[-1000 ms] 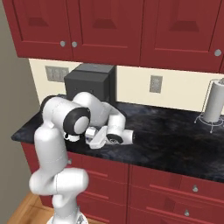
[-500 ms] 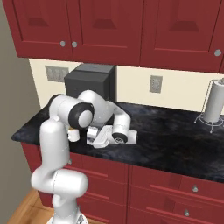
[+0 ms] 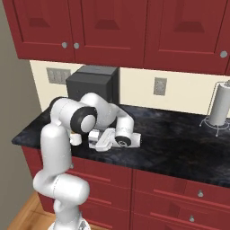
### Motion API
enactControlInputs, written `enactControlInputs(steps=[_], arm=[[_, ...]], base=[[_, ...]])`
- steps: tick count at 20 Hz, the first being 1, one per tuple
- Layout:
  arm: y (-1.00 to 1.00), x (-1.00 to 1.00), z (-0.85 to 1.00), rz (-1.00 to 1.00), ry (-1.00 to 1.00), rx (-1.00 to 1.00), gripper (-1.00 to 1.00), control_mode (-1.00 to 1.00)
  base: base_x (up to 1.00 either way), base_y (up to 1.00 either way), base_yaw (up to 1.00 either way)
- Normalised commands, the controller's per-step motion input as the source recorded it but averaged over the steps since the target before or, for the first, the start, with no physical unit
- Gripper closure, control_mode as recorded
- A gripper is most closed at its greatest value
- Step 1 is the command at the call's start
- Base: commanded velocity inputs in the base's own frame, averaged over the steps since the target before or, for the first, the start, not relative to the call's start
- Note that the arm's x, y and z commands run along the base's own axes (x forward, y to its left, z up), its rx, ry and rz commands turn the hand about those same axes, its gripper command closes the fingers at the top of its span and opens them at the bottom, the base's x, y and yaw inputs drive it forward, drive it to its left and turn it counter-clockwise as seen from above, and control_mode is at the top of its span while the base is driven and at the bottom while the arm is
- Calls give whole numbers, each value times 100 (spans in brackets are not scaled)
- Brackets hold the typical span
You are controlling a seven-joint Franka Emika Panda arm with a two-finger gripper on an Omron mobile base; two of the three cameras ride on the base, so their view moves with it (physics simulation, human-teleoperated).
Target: Take a sugar cube from the saucer and place it inside the coffee. Then, grab milk from the fridge and place it next to the coffee on the counter to sweeten the coffee.
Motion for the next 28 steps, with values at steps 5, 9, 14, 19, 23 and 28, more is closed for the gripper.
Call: enactControlInputs(steps=[5, 9, 14, 19, 23, 28], arm=[[0, 0, 2, 0, 0, 0, -100, -100], [-1, 0, 7, 0, 0, 0, -100, -100], [-7, -8, 20, 1, 0, 0, -100, -100], [-10, -20, 27, 0, -2, 0, -100, -100], [0, -13, 31, 0, -1, 0, -100, -100], [0, -27, 58, 0, -9, 0, -100, -100]], base=[[0, 0, 0], [0, 0, 0], [0, 0, 0], [0, 0, 0], [0, 0, 0], [0, 0, 0]])
